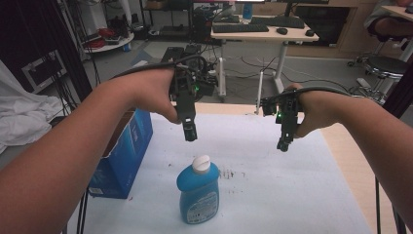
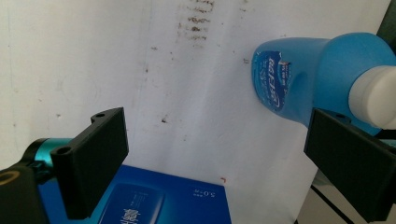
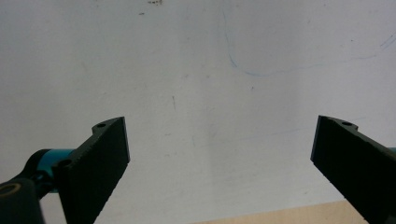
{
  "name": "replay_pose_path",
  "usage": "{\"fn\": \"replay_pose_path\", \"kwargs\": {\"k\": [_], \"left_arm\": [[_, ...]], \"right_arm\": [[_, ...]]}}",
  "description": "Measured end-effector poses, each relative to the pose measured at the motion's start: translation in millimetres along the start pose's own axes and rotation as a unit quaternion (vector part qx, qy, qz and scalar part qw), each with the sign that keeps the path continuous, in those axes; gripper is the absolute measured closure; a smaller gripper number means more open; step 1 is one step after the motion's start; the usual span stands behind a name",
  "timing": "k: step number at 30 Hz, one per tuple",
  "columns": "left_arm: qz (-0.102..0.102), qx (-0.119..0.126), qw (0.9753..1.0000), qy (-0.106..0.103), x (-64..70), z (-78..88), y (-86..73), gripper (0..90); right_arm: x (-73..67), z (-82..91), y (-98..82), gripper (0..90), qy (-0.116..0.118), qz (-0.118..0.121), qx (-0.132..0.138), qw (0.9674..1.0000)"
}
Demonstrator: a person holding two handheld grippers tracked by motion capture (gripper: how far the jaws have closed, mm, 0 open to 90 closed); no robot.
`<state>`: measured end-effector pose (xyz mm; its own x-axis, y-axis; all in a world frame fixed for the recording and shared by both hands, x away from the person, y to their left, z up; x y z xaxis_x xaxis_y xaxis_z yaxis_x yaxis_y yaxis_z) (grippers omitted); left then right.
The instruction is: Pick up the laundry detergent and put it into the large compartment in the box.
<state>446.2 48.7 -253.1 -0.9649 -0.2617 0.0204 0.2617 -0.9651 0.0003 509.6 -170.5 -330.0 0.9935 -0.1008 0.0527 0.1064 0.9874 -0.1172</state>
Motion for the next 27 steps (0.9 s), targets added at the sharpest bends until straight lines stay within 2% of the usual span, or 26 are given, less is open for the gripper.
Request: {"fn": "replay_pose_path", "kwargs": {"k": [7,16,17,20,21,27], "left_arm": [[0.008,-0.004,1.0000,0.001,-3.7,-1.7,-1.9,6.4],[0.007,-0.005,1.0000,-0.002,-3.7,-1.7,-1.1,6.4],[0.009,-0.002,1.0000,-0.001,-3.3,-1.3,-1.4,6.4],[0.010,0.001,0.9999,0.008,-1.2,3.5,-3.6,6.4],[0.012,0.002,0.9999,0.012,0.5,7.1,-5.3,6.4],[0.019,0.015,0.9997,0.010,13.0,18.7,-12.3,6.4]], "right_arm": [[0.8,-3.1,2.8,3.4,0.001,0.005,-0.004,1.0000],[1.3,-4.2,3.0,3.4,-0.001,0.005,-0.004,1.0000],[2.0,-4.1,2.6,3.4,-0.002,0.010,-0.006,0.9999],[0.3,-2.9,2.7,3.4,-0.001,0.002,-0.003,1.0000],[0.7,-2.5,2.5,3.4,-0.002,0.007,-0.002,1.0000],[-1.5,-2.5,2.1,3.4,-0.005,0.008,-0.009,0.9999]]}}
Point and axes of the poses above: each handheld gripper's, and its own axes: z roughly backward along the jaws, y roughly out of its top, x roughly to its right, the point moved 3 cm from there along -z, roughly forward along the jaws, and after that the axes turned 5 degrees about -x, right-handed, at the moved point
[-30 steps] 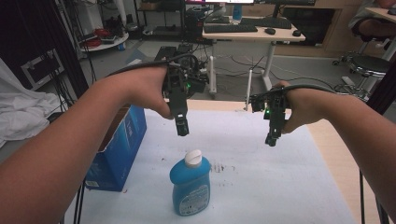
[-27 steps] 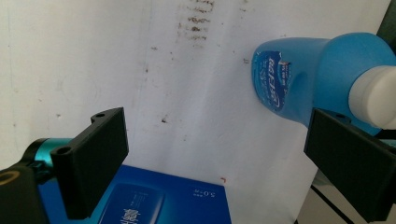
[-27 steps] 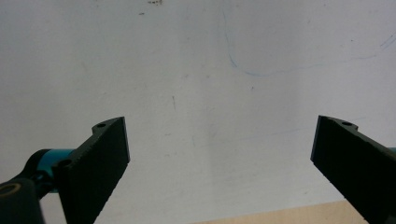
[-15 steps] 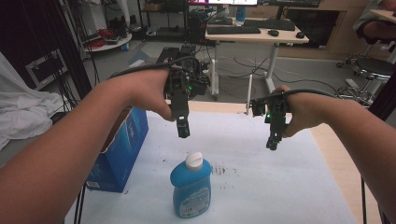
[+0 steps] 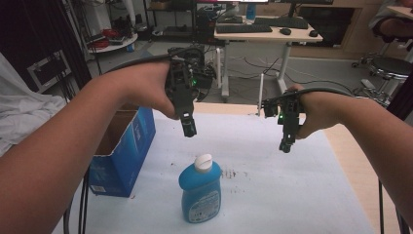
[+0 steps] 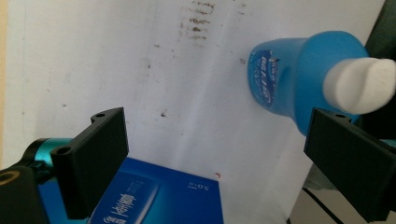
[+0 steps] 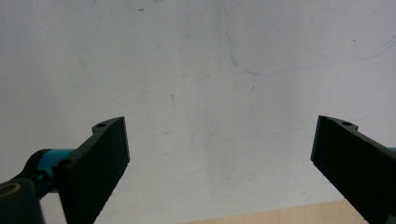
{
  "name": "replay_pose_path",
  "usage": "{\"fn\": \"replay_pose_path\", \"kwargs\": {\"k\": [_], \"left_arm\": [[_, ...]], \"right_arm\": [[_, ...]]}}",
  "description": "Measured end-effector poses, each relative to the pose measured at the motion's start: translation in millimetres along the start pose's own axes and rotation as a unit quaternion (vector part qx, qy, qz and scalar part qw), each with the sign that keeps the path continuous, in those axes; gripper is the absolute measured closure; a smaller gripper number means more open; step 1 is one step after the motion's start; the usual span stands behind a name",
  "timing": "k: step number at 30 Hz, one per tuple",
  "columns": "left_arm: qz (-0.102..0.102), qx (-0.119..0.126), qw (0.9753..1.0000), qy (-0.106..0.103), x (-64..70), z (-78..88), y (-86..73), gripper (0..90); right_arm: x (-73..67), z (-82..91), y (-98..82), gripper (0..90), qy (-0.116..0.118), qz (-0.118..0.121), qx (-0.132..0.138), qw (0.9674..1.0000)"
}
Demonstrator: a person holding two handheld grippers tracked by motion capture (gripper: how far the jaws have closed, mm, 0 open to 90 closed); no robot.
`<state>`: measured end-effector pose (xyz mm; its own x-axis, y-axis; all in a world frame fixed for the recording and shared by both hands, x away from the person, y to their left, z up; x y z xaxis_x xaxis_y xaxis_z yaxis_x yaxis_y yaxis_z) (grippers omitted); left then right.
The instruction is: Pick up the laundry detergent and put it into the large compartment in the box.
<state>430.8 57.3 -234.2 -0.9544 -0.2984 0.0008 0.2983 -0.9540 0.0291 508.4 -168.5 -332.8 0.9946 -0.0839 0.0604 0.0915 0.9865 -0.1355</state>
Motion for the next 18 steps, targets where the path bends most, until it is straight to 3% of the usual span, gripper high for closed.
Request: {"fn": "replay_pose_path", "kwargs": {"k": [18], "left_arm": [[-0.006,0.005,0.9999,-0.010,48.1,2.5,-10.6,6.4]], "right_arm": [[-4.9,2.3,4.3,3.4,-0.008,0.006,0.000,0.9999]]}}
Point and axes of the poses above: each handheld gripper's, and its own axes: z roughly backward along the jaws, y roughly out of its top, x roughly to its right, the point moved 3 cm from there along -z, roughly forward along the jaws, and after that the axes turned 5 degrees about -x, right-handed, at the moved point
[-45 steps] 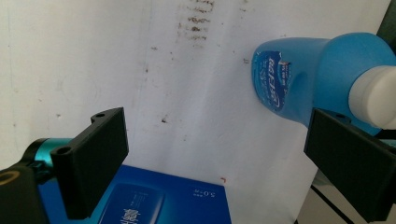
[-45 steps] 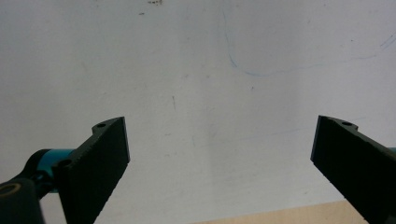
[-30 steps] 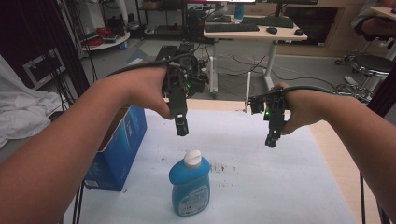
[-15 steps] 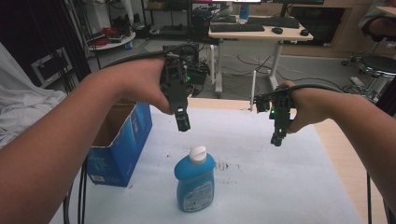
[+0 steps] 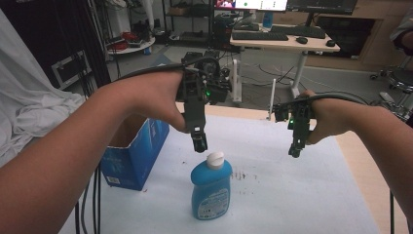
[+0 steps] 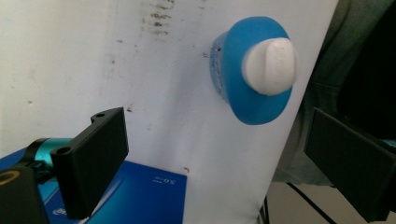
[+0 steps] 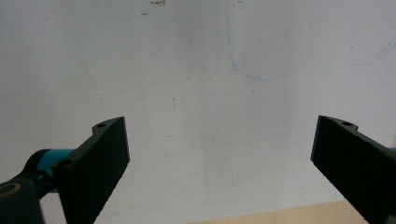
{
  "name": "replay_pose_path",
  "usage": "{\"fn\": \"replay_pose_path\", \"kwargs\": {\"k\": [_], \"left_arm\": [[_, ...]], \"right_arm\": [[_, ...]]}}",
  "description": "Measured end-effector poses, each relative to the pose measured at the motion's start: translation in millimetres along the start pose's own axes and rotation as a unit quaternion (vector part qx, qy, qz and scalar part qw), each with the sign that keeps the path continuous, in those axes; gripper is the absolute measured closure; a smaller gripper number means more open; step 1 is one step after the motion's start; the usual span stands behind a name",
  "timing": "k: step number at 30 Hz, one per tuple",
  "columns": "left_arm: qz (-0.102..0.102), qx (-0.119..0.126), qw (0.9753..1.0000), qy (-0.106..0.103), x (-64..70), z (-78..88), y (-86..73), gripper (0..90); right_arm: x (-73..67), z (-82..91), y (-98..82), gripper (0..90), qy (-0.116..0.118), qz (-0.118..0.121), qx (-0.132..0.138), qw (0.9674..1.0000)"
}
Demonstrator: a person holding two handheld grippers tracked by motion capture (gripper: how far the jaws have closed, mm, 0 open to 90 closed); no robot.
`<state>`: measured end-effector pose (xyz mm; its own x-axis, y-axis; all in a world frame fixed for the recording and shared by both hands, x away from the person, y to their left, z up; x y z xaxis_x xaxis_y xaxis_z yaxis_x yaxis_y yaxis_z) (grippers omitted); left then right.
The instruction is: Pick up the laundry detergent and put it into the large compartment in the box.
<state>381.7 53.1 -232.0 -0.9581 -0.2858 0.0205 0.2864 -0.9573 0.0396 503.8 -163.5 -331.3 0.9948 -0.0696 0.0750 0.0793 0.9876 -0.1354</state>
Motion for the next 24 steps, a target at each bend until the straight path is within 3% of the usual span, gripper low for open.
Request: {"fn": "replay_pose_path", "kwargs": {"k": [6,14,24], "left_arm": [[-0.002,0.004,0.9999,-0.011,9.2,-8.7,-0.6,6.4],[-0.019,0.009,0.9994,-0.026,26.2,-18.7,4.6,6.4],[-0.017,0.004,0.9994,-0.029,29.3,-35.0,8.4,6.3]], "right_arm": [[-2.1,0.8,1.2,3.4,-0.005,0.001,-0.001,1.0000],[-5.6,2.6,4.2,3.4,-0.006,0.008,0.001,0.9999],[-8.6,3.2,6.8,3.4,-0.009,0.010,0.001,0.9999]]}}
Point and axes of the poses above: each handheld gripper's, and its own axes: z roughly backward along the jaws, y roughly out of its top, x roughly to its right, the point moved 3 cm from there along -z, roughly forward along the jaws, and after that the axes turned 5 degrees about -x, right-handed, at the moved point
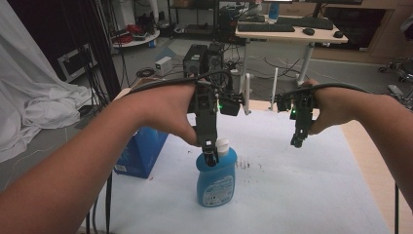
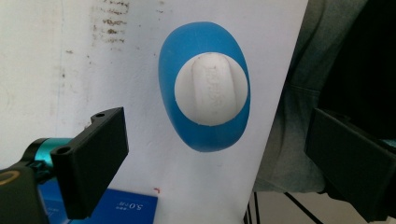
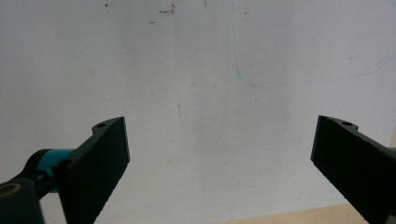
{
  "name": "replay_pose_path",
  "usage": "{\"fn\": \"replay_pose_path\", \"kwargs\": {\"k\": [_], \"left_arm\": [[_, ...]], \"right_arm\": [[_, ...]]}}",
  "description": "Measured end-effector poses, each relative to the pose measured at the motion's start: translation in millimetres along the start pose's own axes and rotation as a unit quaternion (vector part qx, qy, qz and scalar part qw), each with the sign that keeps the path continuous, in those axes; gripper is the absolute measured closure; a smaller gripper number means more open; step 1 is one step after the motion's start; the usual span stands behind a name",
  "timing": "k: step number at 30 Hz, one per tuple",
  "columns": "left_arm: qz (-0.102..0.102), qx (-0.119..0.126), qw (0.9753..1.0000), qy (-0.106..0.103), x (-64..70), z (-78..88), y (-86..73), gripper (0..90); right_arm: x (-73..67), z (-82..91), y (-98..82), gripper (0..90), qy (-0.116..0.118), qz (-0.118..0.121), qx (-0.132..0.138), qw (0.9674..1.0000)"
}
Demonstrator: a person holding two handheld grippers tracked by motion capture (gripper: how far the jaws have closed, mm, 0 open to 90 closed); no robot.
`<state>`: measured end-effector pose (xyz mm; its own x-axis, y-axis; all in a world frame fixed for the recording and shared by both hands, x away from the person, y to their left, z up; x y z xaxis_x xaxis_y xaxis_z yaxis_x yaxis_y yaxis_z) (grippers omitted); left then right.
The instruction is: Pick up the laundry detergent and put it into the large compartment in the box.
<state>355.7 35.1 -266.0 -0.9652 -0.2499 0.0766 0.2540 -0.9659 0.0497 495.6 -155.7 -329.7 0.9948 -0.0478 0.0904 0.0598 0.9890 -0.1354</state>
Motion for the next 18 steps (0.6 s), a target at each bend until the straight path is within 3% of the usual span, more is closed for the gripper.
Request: {"fn": "replay_pose_path", "kwargs": {"k": [11,18], "left_arm": [[-0.003,-0.013,0.9999,-0.005,-0.9,-23.4,6.2,6.4],[0.002,-0.008,0.9999,-0.005,-3.0,-32.7,9.0,6.4]], "right_arm": [[-2.0,0.5,0.9,3.4,-0.003,0.003,0.000,1.0000],[-2.2,-1.3,2.5,3.4,-0.004,0.007,-0.001,1.0000]]}}
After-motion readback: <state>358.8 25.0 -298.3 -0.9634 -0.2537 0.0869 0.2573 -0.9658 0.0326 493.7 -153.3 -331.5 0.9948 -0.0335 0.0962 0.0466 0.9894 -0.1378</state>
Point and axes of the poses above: each handheld gripper's, and its own axes: z roughly backward along the jaws, y roughly out of its top, x roughly to its right, the point moved 3 cm from there along -z, roughly forward along the jaws, and after that the axes turned 5 degrees about -x, right-handed, at the moved point
